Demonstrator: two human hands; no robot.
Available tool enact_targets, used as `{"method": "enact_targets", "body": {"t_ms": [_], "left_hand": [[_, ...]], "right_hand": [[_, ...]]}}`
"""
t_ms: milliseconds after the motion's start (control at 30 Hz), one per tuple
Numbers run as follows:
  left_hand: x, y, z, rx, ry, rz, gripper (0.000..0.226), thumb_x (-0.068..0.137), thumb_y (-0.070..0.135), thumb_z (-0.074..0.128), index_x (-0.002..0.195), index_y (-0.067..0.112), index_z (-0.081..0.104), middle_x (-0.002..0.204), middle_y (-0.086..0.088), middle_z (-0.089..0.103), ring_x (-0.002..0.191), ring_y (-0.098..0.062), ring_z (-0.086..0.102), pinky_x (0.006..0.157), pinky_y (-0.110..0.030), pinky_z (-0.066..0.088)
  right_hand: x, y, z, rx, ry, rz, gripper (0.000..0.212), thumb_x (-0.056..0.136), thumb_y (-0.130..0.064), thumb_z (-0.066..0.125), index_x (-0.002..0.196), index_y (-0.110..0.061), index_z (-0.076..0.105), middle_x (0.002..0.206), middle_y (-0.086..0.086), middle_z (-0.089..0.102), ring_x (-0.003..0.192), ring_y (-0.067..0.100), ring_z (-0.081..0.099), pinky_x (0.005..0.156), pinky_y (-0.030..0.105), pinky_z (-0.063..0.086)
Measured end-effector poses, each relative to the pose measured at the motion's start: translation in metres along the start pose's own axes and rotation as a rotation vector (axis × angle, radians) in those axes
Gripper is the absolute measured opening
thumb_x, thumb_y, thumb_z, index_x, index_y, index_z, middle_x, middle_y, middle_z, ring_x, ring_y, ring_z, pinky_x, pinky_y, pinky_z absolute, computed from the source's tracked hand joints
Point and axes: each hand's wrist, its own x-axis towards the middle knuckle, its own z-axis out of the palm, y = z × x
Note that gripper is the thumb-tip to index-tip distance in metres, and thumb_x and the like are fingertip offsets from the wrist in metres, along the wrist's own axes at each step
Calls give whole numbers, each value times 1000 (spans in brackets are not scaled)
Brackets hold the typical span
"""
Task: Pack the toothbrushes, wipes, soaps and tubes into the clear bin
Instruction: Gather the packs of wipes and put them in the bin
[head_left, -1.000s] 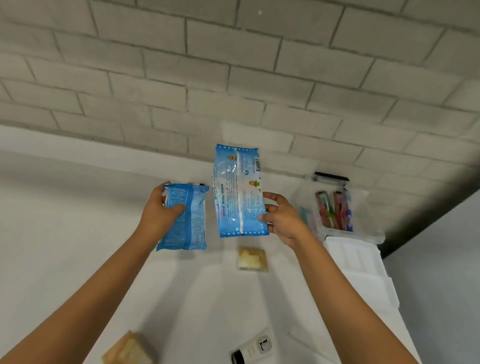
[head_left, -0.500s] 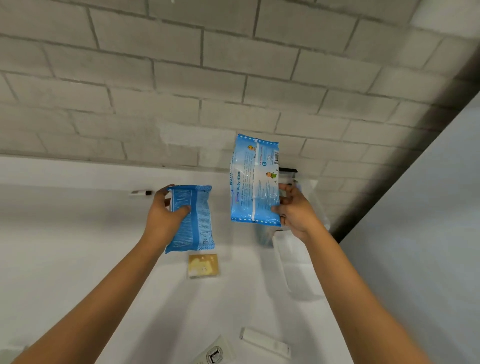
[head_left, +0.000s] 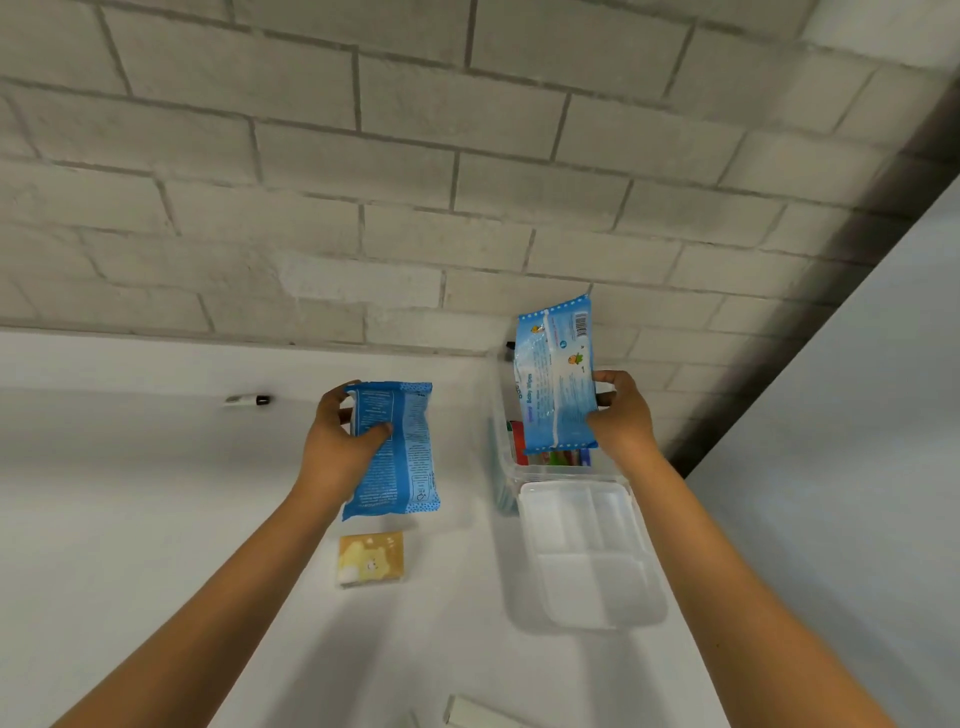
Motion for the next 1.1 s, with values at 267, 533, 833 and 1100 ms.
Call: {"method": "enact_targets", "body": {"t_ms": [267, 533, 833, 1100], "left_hand": [[2, -5, 2, 7, 6, -7, 56, 84, 11, 63, 133, 20, 37, 126, -13, 53, 91, -20, 53, 62, -25, 44], [2, -8, -1, 42, 13, -7, 55, 84, 12, 63, 133, 18, 37, 127, -14, 53, 89, -19, 52, 57, -21, 41], [-1, -6, -1, 44, -1, -3, 56, 84, 13, 63, 133, 18, 37, 128, -14, 53, 91, -18, 50, 66, -26, 42], [0, -4, -4, 30, 2, -2, 55, 84, 13, 63, 132, 19, 37, 127, -13, 53, 92, -19, 51, 59, -24, 43]], "right_hand": [[0, -5, 19, -175, -86, -69, 51, 84, 9, 48, 131, -9, 42, 130, 13, 53, 111, 26, 57, 67, 23, 48], [-9, -12, 29, -327, -129, -109, 64, 84, 11, 47, 139, -18, 34, 137, 11, 45, 113, 27, 56, 69, 24, 48], [-11, -37, 34, -704, -191, -164, 54, 82, 1, 56, 133, -10, 42, 130, 14, 48, 123, 28, 46, 105, 36, 40], [-16, -37, 57, -749, -286, -165, 37, 85, 2, 50, 121, -5, 50, 120, 14, 58, 104, 27, 57, 72, 26, 41]]}}
